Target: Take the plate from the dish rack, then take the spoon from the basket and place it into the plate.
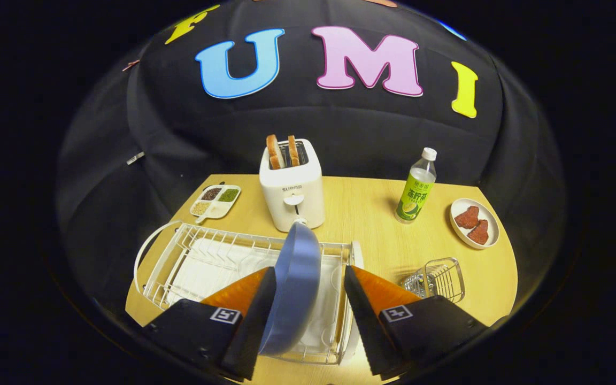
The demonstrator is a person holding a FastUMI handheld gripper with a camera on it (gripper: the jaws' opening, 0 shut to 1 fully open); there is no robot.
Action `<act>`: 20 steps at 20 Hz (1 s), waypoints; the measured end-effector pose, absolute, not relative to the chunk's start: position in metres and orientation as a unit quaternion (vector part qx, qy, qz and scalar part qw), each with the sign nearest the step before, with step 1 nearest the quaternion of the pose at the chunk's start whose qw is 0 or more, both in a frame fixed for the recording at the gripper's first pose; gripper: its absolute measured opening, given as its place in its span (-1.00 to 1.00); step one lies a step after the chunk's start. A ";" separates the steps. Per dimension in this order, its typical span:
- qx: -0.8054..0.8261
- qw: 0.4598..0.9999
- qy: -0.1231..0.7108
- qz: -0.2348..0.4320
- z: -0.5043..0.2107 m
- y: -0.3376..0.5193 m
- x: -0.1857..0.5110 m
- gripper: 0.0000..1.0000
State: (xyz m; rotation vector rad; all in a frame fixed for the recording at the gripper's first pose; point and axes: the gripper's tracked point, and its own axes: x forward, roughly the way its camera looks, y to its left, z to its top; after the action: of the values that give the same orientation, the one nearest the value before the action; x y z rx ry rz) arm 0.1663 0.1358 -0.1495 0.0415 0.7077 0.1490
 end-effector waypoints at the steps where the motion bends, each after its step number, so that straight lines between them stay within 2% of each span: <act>1: 0.029 0.930 0.359 0.068 -0.155 0.138 0.165 0.48; 4: 0.059 0.920 0.384 0.050 -0.162 0.149 0.165 -0.16; 8: 0.057 0.928 0.368 0.003 -0.148 0.146 0.165 -0.38; 14: 0.037 0.942 0.330 -0.049 -0.129 0.136 0.169 -0.43; 20: 0.026 0.941 0.332 -0.062 -0.128 0.137 0.166 -0.43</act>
State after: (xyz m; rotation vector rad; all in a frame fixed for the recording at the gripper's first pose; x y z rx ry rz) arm 0.1660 0.1373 -0.1280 0.0529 0.6767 -0.1264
